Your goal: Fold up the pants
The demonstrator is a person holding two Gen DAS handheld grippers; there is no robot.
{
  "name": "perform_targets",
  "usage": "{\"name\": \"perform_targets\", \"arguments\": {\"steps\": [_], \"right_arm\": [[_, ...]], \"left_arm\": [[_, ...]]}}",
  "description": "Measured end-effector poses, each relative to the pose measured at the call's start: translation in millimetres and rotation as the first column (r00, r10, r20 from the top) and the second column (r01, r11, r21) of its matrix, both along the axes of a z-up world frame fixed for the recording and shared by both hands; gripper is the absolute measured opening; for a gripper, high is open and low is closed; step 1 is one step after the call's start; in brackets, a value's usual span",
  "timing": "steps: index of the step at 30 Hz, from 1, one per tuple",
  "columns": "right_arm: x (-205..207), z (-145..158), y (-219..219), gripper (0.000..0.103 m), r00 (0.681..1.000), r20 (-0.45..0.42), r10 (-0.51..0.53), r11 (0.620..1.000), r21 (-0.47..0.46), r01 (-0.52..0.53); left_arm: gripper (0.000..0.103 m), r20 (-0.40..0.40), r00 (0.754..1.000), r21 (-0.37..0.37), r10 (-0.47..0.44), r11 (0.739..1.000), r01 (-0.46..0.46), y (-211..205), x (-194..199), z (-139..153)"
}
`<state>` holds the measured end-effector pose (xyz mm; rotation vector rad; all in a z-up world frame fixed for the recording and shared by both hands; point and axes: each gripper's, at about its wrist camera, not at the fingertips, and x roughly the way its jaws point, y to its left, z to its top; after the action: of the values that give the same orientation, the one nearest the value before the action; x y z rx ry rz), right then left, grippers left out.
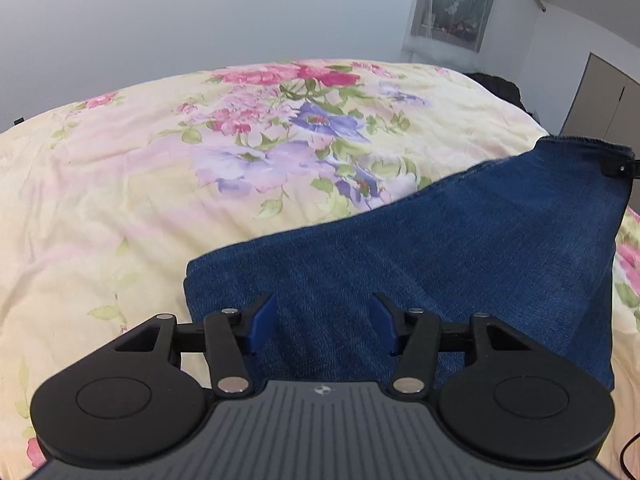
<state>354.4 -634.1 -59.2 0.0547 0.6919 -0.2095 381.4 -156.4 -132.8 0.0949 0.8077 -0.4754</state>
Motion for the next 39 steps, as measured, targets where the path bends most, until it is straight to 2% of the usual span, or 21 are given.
{"name": "perform_targets", "arguments": {"steps": [2,4,6,10,11,12,13,15,16,19,21,23,25,29,31,34,37,39], "right_arm": [[9.0,-11.1,-7.2,0.0,0.997,-0.074,-0.019,1.0,-0.003,0.019],[13.1,-34.5,-17.7,0.0,0.99,-0.136,-0.039,0.999,0.02,0.043],[9.2,-53.8,-23.1,0.003,0.987,-0.152,-0.057,0.998,0.022,0.061],[6.4,-59.2,-31.1,0.022,0.982,-0.159,-0.1,0.994,0.02,0.104],[6.8,-54.6,-32.4,0.028,0.979,-0.163,-0.123,0.992,-0.003,0.124],[6.8,-48.9,-34.1,0.029,0.975,-0.162,-0.154,0.988,-0.038,0.149],[5.5,-41.3,-38.2,0.027,0.971,-0.159,-0.181,0.983,-0.066,0.173],[0.0,-25.5,-49.1,0.025,0.97,-0.141,-0.198,0.98,-0.042,0.194],[-4.7,-17.5,-52.3,0.02,0.971,-0.126,-0.201,0.98,-0.025,0.199],[-19.2,-0.7,-48.6,0.018,0.985,-0.098,-0.139,0.989,0.034,0.143],[-25.7,0.6,-36.1,0.016,0.991,-0.104,-0.083,0.996,0.036,0.087],[-30.3,-3.0,-22.6,0.01,0.994,-0.099,-0.034,0.999,0.018,0.036],[-31.2,-9.6,-11.1,0.009,0.997,-0.084,-0.003,1.0,-0.019,0.002],[-17.2,-36.3,-12.5,0.003,0.991,-0.134,-0.028,0.999,-0.025,0.025],[-11.3,-51.2,-18.9,0.0,0.986,-0.159,-0.057,0.998,-0.033,0.053],[-6.4,-68.2,-26.5,0.0,0.982,-0.178,-0.062,0.998,-0.002,0.063],[-3.2,-79.1,-24.4,0.0,0.979,-0.199,-0.038,0.999,-0.022,0.035],[-1.6,-82.6,-28.1,0.0,0.978,-0.203,-0.047,0.999,0.005,0.049]], "left_arm": [[0.062,-0.018,1.0,0.03,0.011,0.999,-0.011,-4.2,4.0,-6.0],[0.06,-0.025,0.999,0.024,0.032,0.999,-0.032,-4.9,3.3,-10.9],[0.06,-0.022,0.999,0.031,0.029,0.999,-0.029,-3.9,0.1,-12.3],[0.06,-0.021,1.0,0.055,0.019,0.998,-0.017,1.8,-3.0,-10.2],[0.06,-0.026,0.999,0.051,0.023,0.998,-0.022,4.8,-2.7,-8.5],[0.06,-0.032,0.999,0.041,0.029,0.999,-0.028,8.7,-2.2,-6.2],[0.06,-0.035,0.999,0.032,0.035,0.999,-0.034,12.1,-1.7,-3.9],[0.06,-0.026,0.998,0.016,0.052,0.999,-0.052,18.9,-0.2,2.3],[0.06,-0.018,0.998,0.011,0.058,0.998,-0.058,22.0,0.1,4.9],[0.059,0.001,0.998,-0.004,0.069,0.998,-0.069,29.6,3.1,12.0],[0.055,0.01,0.997,-0.003,0.074,0.997,-0.074,33.6,6.8,15.3],[0.051,0.015,0.996,-0.007,0.084,0.996,-0.084,38.4,12.3,18.4],[0.044,0.012,0.996,-0.01,0.091,0.996,-0.091,41.2,19.5,20.9],[0.038,-0.001,0.998,-0.024,0.067,0.997,-0.067,39.7,36.4,16.8],[0.032,0.01,0.997,0.001,0.077,0.997,-0.077,35.0,47.0,5.1],[0.025,-0.035,0.995,0.042,0.091,0.995,-0.089,30.5,67.9,-24.5],[0.021,-0.043,0.993,0.067,0.113,0.992,-0.11,27.7,77.7,-43.7],[0.021,-0.028,0.992,0.079,0.122,0.99,-0.12,27.0,78.6,-47.3]]}}
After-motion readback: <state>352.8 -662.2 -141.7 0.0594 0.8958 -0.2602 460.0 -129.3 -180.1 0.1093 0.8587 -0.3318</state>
